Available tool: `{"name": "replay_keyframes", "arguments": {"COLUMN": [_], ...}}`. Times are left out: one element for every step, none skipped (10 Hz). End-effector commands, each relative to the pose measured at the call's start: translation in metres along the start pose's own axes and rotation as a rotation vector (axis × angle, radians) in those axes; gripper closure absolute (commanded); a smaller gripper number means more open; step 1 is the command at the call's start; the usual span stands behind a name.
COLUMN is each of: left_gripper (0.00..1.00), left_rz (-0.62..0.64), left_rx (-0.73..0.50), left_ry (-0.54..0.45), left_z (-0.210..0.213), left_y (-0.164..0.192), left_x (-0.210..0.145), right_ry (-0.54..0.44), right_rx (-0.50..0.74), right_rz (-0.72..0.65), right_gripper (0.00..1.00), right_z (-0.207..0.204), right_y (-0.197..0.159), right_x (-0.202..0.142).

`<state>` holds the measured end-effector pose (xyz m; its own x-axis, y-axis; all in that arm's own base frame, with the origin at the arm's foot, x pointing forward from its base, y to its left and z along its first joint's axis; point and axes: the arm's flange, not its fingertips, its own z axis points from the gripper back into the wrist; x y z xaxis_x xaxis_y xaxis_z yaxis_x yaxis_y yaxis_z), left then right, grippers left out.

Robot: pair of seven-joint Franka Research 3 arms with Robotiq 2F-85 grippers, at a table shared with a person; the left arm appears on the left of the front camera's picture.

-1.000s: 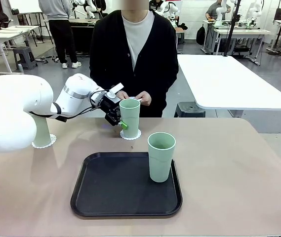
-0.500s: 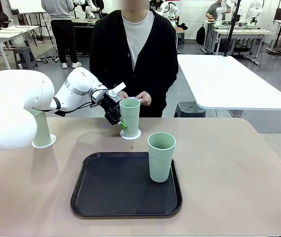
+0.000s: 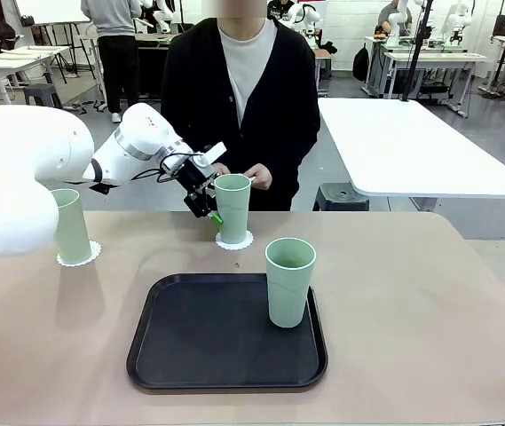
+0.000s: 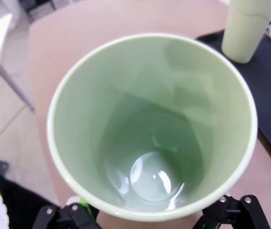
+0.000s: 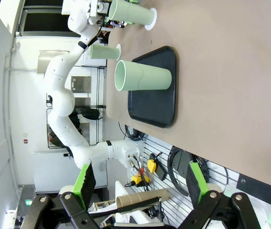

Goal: Place coasters on the table and set cups on them.
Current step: Take one Reusable plastic cup from the Flat Tray and place it on a coaster set by the human.

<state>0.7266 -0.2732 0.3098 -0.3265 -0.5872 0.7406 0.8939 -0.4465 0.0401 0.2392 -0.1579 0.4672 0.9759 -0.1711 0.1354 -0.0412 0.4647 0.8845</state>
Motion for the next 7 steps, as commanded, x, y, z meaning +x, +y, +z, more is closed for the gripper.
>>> {"name": "replay_keyframes", "arguments": {"left_gripper": [0.00,0.00,0.00,0.00,0.00,0.00,0.00], "left_rz": [-0.016,-0.014,-0.010,-0.008,-0.007,-0.001,0.020], "left_rx": [0.018,0.024,0.029,0.044,0.057,0.095,0.155], "left_ry": [0.074,0.105,0.122,0.139,0.168,0.225,0.293], "left_z": [0.001,0.007,0.014,0.018,0.025,0.033,0.044], "left_y": [-0.037,-0.041,-0.045,-0.050,-0.054,-0.061,-0.070], "left_x": [0.012,0.016,0.021,0.027,0.034,0.044,0.060], "right_ry": [0.001,0.001,0.001,0.001,0.001,0.001,0.001], "right_rx": [0.009,0.009,0.009,0.009,0.009,0.009,0.009], "right_rz": [0.003,0.003,0.003,0.003,0.003,0.003,0.003], "right_gripper": [0.00,0.00,0.00,0.00,0.00,0.00,0.00], "right_z": [0.000,0.000,0.000,0.000,0.000,0.000,0.000], "right_y": [-0.001,-0.001,-0.001,-0.001,-0.001,-0.001,-0.001], "right_x": [0.000,0.000,0.000,0.000,0.000,0.000,0.000]}}
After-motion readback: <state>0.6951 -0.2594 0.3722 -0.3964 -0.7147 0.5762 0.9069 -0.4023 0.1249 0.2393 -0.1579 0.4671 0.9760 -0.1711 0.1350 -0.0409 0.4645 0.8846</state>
